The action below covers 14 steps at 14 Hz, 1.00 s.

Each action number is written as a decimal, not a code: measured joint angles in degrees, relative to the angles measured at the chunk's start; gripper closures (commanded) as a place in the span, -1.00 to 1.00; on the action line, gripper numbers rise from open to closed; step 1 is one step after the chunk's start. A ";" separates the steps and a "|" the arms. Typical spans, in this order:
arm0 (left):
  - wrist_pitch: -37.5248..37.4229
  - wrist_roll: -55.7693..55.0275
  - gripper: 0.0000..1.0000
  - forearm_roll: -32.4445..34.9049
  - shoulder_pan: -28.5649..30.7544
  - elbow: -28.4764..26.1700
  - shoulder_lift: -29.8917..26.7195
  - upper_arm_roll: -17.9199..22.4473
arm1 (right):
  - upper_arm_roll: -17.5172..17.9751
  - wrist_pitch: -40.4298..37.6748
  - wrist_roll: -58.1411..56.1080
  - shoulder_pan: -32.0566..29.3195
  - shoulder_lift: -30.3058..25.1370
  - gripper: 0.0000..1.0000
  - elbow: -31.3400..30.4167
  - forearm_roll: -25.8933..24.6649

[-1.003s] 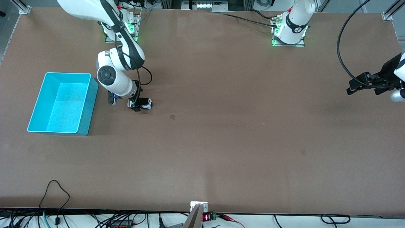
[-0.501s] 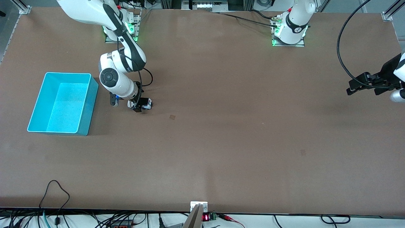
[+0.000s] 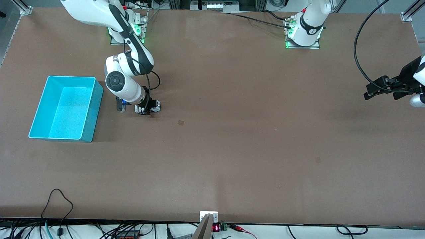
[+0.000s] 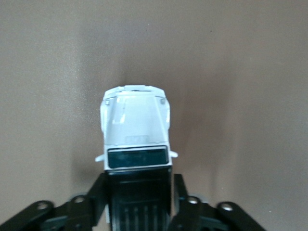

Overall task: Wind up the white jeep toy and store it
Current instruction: 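Lower the right gripper and close it on the white jeep, then carry the jeep over the turquoise bin with the right gripper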

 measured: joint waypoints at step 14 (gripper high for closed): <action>0.64 0.01 -1.00 0.00 0.11 -0.10 0.86 0.41 | -1.16 -13.61 -33.60 -10.97 -13.06 0.72 0.94 -0.09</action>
